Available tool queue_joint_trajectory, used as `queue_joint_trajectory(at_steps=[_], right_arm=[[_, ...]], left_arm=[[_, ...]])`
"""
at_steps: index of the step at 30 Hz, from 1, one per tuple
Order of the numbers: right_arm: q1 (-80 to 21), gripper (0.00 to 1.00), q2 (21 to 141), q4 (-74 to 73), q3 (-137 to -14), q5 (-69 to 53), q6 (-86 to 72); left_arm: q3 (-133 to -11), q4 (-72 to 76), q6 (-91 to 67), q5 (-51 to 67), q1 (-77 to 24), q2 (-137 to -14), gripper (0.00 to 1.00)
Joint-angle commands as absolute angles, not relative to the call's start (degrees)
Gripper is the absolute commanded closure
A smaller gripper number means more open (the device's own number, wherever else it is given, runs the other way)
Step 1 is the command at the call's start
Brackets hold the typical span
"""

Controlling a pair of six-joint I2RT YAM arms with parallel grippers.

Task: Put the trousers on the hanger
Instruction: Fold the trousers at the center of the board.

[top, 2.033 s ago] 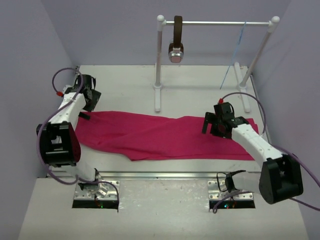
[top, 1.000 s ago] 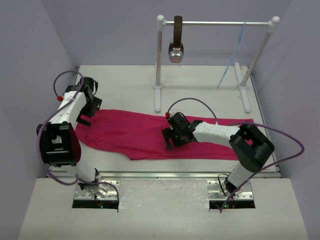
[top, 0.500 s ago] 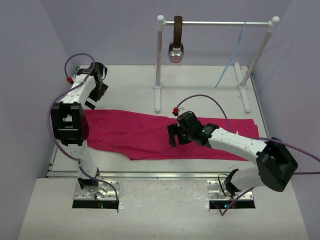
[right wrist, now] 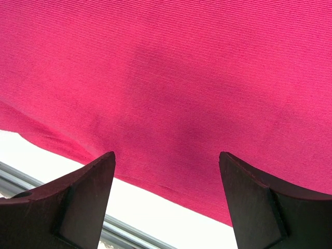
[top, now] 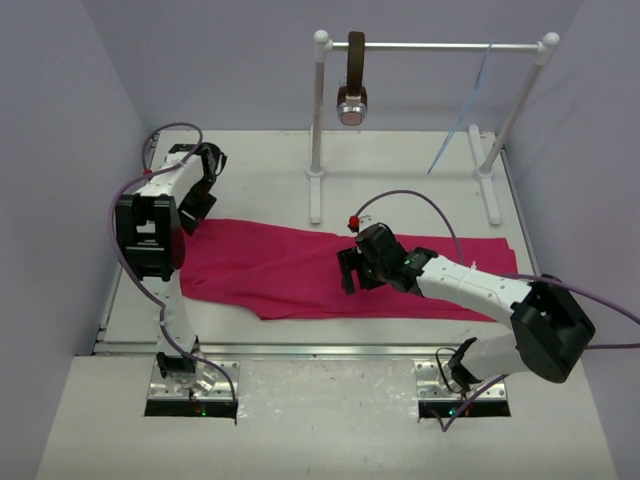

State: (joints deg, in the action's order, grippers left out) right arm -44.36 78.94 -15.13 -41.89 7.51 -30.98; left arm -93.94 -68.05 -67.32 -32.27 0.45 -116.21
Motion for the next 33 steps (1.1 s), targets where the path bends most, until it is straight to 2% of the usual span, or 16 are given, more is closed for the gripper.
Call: queue_joint_trajectory(at_steps=[1, 3, 6, 15, 20, 24, 28, 29, 31, 33], right_arm=[[-44.2, 0.19, 78.1, -13.5, -41.6, 9.0, -30.2], [-44.2, 0.19, 78.0, -13.3, -41.4, 9.0, -30.2], [-44.2, 0.19, 78.0, -13.2, -41.4, 8.8, -30.3], [-44.2, 0.2, 77.3, -12.6, -40.8, 8.5, -30.1], [-44.2, 0.2, 77.1, -12.4, -40.6, 8.3, -30.0], [-44.2, 0.2, 76.5, -12.1, -40.3, 8.2, -29.9], [-44.2, 0.2, 76.6, -11.9, -40.3, 8.2, -29.8], [-44.2, 0.2, 76.6, -11.9, -40.3, 8.2, -29.8], [-44.2, 0.2, 76.6, -11.7, -40.1, 8.2, -29.8], [-44.2, 0.21, 76.8, -11.4, -40.1, 8.2, -29.6]], left_arm=[[-94.3, -65.9, -68.2, -33.9, 0.6, -117.9, 0.44], [-93.9, -65.7, -68.4, -34.1, 0.6, -118.4, 0.54], [-92.9, -64.7, -68.6, -34.6, 0.6, -118.5, 0.59], [-92.3, -63.3, -68.3, -34.5, 0.6, -121.5, 0.56], [-91.8, -62.8, -68.5, -34.6, 0.6, -122.3, 0.59], [-91.6, -62.2, -68.3, -34.7, 0.6, -122.8, 0.72], [-91.6, -61.9, -68.1, -34.5, 0.6, -123.5, 0.75], [-91.5, -61.9, -68.0, -34.3, 0.6, -123.7, 0.78], [-91.1, -62.0, -68.1, -34.1, 0.8, -123.5, 1.0], [-90.7, -62.3, -68.6, -34.3, 0.8, -122.7, 1.0]])
